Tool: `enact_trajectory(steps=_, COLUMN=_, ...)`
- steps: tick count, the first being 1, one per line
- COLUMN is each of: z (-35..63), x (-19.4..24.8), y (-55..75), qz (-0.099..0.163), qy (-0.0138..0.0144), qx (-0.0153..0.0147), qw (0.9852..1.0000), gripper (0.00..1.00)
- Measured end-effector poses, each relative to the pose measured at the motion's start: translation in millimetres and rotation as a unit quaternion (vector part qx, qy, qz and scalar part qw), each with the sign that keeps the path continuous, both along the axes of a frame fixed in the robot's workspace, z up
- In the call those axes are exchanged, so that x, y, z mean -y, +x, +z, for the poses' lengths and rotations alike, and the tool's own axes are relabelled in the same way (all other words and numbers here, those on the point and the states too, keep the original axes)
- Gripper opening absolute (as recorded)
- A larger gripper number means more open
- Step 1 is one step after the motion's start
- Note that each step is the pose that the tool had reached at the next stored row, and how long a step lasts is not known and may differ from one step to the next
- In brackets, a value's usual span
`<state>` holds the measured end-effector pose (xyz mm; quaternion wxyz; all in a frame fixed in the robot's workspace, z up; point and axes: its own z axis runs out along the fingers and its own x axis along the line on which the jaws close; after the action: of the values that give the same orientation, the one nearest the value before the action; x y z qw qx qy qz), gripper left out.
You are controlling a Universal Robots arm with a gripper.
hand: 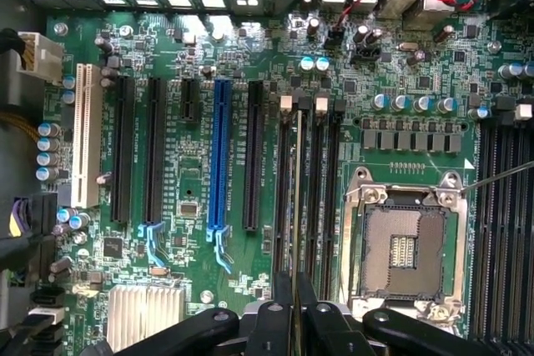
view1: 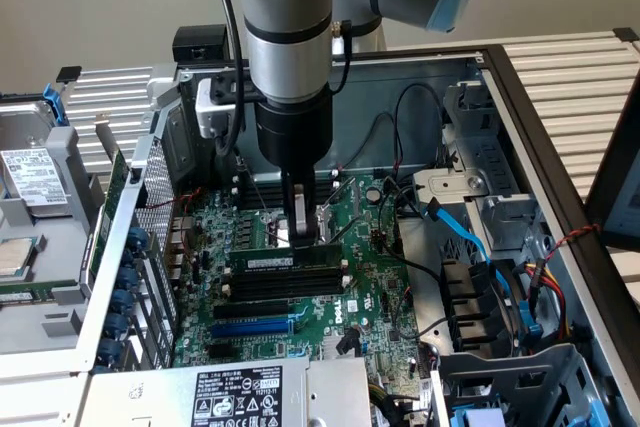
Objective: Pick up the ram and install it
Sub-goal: 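Insert the ram into the slot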
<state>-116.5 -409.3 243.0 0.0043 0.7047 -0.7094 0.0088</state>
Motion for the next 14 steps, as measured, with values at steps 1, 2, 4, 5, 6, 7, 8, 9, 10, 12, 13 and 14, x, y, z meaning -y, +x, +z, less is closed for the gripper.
enact_trajectory(steps=1, z=-0.5, x=0.0, y=0.0, qz=-0.003, qy=0.0001, qx=0.0001, qw=1.0000, gripper=0.14)
enact_trajectory(steps=2, z=-1.0, x=0.0, y=0.0, qz=-0.004, qy=0.0001, qx=0.0001, qw=1.0000, gripper=0.14)
enact_trajectory(steps=4, z=-2.1, x=0.0, y=-0.1, qz=-0.004, qy=0.0000, qx=0.0000, qw=1.0000, gripper=0.14)
enact_trajectory(steps=5, z=-2.4, x=0.2, y=-0.2, qz=-0.004, qy=0.0000, qx=0.0000, qw=1.0000, gripper=0.14)
enact_trajectory(steps=6, z=-2.5, x=0.5, y=-0.2, qz=-0.004, qy=0.0000, qx=0.0000, qw=1.0000, gripper=0.14)
enact_trajectory(steps=7, z=-2.7, x=0.8, y=-0.2, qz=-0.004, qy=0.0000, qx=0.0000, qw=1.0000, gripper=0.14)
enact_trajectory(steps=8, z=-2.9, x=1.0, y=-0.1, qz=-0.004, qy=0.0000, qx=0.0000, qw=1.0000, gripper=0.14)
enact_trajectory(steps=9, z=-3.0, x=1.4, y=-0.1, qz=-0.004, qy=0.0000, qx=0.0000, qw=1.0000, gripper=0.14)
enact_trajectory(steps=10, z=-3.1, x=1.7, y=-0.2, qz=-0.004, qy=0.0000, qx=0.0000, qw=1.0000, gripper=0.14)
enact_trajectory(steps=12, z=-3.2, x=1.8, y=-0.2, qz=-0.003, qy=0.0000, qx=0.0000, qw=1.0000, gripper=0.14)
enact_trajectory(steps=13, z=-3.3, x=1.8, y=-0.2, qz=-0.002, qy=0.0000, qx=-0.0001, qw=1.0000, gripper=0.14)
enact_trajectory(steps=14, z=-3.4, x=1.9, y=-0.3, qz=0.001, qy=0.0001, qx=0.0000, qw=1.0000, gripper=0.14)
